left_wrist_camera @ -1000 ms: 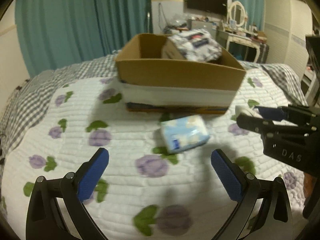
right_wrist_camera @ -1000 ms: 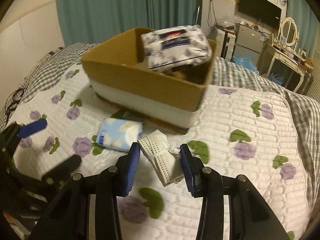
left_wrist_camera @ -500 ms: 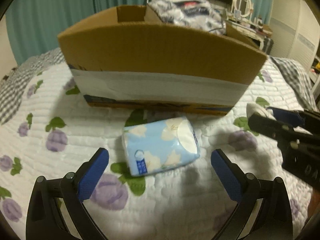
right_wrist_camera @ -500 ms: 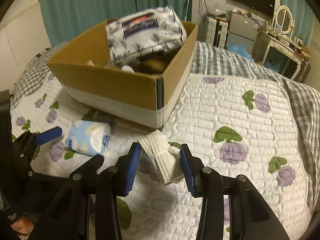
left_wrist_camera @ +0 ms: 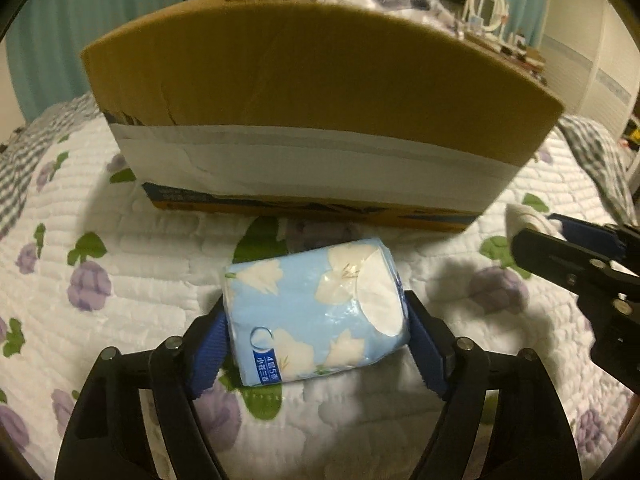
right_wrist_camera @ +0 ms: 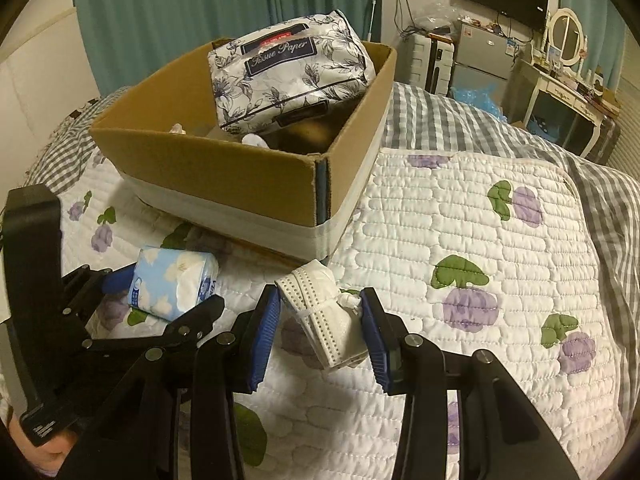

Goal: Organize soft objects
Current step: 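Grasp the blue tissue pack with the left tool while the right tool grasps the white perforated strip, then lift the tissue pack and perforated strip over the box and release them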

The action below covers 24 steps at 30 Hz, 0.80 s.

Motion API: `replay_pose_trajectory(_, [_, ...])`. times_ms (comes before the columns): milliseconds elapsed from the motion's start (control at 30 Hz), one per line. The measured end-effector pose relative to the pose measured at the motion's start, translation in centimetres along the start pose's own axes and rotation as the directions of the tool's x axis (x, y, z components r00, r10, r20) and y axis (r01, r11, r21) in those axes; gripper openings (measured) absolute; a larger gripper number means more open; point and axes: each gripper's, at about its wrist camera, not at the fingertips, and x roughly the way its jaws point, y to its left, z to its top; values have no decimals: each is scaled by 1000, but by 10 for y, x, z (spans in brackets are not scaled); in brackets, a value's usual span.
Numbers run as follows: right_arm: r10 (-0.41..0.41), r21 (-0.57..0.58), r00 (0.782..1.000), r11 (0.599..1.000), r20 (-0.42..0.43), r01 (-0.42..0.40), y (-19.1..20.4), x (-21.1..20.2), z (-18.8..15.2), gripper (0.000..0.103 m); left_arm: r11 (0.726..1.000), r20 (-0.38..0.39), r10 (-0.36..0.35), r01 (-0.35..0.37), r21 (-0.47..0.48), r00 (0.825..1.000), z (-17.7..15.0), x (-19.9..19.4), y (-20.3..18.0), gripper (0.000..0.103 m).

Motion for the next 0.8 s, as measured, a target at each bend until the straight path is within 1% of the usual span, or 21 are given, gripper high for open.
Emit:
replay_pose_trajectory(100, [14, 7, 1000, 1000, 14, -14, 2, -7, -4, 41, 1000, 17, -4, 4, 9, 1000, -3, -15, 3, 78])
replay_pose_trajectory(233, [8, 14, 999, 1000, 31, -9, 6, -23, -10, 41, 999, 60, 5, -7, 34, 998, -8, -42, 1, 78])
replay_pose_trajectory(333, [14, 22, 998, 1000, 60, -15, 11, -44, -11, 41, 1000, 80, -13, 11, 23, 997, -13, -60, 6, 78])
replay_pose_trajectory(433, [9, 12, 996, 1000, 94, -10, 19, -68, -12, 41, 1000, 108, -11, 9, 19, 994, -18, -81, 12, 78])
replay_pose_trajectory(533, [9, -2, 991, 1000, 133, -9, 30, -96, -13, 41, 1000, 148, -15, 13, 17, 989, -16, -108, 11, 78])
replay_pose_trajectory(700, [-1, -22, 981, 1000, 195, 5, 42, -136, -6, 41, 1000, 208, -23, 18, 25, 978, -2, -137, -2, 78])
replay_pose_trajectory(800, [-3, -33, 971, 999, 238, 11, 47, -161, 0, 41, 999, 258, -22, 11, 43, 966, 4, -161, -1, 78])
